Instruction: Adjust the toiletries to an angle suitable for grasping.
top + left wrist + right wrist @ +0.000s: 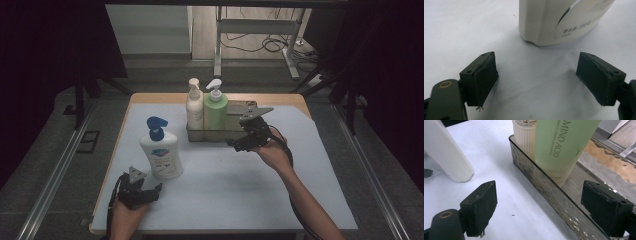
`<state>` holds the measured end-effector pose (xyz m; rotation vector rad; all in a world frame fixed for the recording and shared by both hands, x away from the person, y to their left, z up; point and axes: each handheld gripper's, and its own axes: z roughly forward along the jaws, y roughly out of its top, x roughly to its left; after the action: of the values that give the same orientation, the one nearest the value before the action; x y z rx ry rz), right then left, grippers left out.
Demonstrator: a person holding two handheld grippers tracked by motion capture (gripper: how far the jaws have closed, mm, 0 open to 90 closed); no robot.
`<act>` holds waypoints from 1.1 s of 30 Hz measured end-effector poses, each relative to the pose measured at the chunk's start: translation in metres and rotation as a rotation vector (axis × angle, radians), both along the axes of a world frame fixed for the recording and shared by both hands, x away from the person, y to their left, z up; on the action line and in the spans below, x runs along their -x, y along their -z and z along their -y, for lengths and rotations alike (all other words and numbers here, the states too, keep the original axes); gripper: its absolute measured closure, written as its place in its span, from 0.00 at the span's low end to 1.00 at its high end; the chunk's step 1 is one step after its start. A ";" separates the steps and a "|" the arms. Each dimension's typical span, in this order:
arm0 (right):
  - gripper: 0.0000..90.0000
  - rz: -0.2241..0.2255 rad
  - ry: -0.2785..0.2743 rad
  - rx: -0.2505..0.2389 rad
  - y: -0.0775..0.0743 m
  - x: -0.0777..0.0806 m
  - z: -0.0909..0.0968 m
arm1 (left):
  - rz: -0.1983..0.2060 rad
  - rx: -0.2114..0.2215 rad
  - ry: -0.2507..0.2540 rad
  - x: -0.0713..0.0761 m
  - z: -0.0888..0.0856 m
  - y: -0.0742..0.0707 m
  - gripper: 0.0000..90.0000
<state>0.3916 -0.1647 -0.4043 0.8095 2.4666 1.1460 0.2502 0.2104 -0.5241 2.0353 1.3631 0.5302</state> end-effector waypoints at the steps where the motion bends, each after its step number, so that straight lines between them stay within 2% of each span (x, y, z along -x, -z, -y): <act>1: 0.14 -0.003 0.002 -0.005 0.000 0.001 0.001 | 0.000 0.000 0.000 0.000 0.000 0.000 0.18; 7: 0.13 0.010 0.005 -0.005 0.000 0.012 0.012 | 0.000 0.000 0.000 0.000 0.000 0.000 0.18; 14: 0.08 0.009 0.010 -0.010 0.003 0.025 0.025 | 0.000 -0.001 0.000 0.000 0.000 0.000 0.18; 23: 0.02 0.013 0.011 0.039 0.009 0.044 0.045 | 0.000 0.002 -0.002 0.000 0.000 0.000 0.18; 33: 0.00 0.025 0.056 0.004 0.020 0.066 0.074 | -0.002 -0.003 0.005 0.000 -0.001 0.000 0.18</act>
<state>0.3251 -0.2385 -0.4244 0.8528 2.4098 1.1248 0.2506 0.2111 -0.5238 2.0415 1.3591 0.5285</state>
